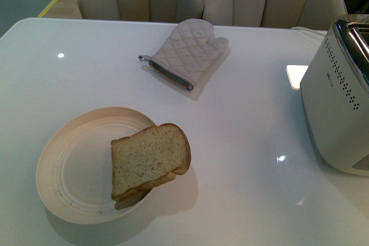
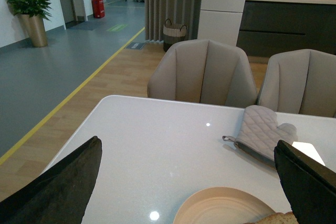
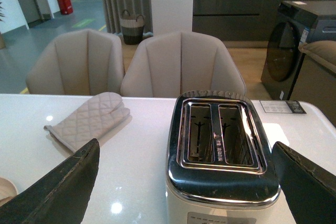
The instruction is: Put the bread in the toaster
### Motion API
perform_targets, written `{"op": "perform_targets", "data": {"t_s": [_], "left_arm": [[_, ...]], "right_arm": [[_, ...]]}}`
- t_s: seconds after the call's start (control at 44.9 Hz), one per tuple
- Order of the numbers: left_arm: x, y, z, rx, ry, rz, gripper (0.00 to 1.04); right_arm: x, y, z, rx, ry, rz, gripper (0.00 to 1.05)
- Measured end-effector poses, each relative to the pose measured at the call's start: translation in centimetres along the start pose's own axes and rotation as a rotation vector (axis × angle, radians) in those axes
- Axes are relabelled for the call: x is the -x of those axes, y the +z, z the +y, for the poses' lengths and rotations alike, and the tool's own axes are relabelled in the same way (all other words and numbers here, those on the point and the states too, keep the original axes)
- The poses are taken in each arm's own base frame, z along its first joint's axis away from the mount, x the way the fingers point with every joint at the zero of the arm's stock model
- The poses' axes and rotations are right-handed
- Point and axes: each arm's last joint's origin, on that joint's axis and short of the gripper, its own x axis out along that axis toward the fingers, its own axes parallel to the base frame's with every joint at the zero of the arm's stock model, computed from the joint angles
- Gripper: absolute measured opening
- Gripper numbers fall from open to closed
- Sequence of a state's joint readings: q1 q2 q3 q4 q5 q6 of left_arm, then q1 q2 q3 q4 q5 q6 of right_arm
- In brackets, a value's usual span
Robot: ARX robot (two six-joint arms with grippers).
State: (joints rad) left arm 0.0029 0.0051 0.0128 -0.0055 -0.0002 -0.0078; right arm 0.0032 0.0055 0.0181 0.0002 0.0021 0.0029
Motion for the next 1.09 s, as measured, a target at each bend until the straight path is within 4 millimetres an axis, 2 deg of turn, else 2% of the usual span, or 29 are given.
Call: {"op": "perform_targets", "data": {"t_s": [0.468,0.513,0.579,0.624,0.736,0.802,0.892,1.025,1.092], "left_arm": [[0.0,0.0,0.0,0.000,0.000,0.001,0.98],[0.0,0.0,-0.1,0.043,-0.027,0.087,0.98],[-0.2,0.3,-0.2,0.178,-0.048,0.347,0.98],[-0.7,0.7,-0.3,0.257,-0.033,0.440,0.98],[-3.3,2.4,-0.5,0.359,-0.071,0.452,0.98],[-5.5,2.4,-0.4,0.382,-0.083,0.450,0.98],[-9.2,1.0,0.1,0.408,-0.056,0.483,0.98],[-12.6,-1.4,0.7,0.409,-0.001,0.535,0.98],[-14.4,-3.3,0.9,0.407,0.026,0.578,0.98]], "right_arm": [[0.0,0.0,0.0,0.000,0.000,0.000,0.96],[0.0,0.0,0.0,0.000,0.000,0.000,0.96],[0.0,0.0,0.0,0.000,0.001,0.000,0.96],[0.0,0.0,0.0,0.000,0.002,0.000,0.96],[0.0,0.0,0.0,0.000,0.001,0.000,0.96],[0.0,0.0,0.0,0.000,0.001,0.000,0.96],[0.0,0.0,0.0,0.000,0.002,0.000,0.96],[0.0,0.0,0.0,0.000,0.002,0.000,0.96],[0.0,0.0,0.0,0.000,0.002,0.000,0.96]]}}
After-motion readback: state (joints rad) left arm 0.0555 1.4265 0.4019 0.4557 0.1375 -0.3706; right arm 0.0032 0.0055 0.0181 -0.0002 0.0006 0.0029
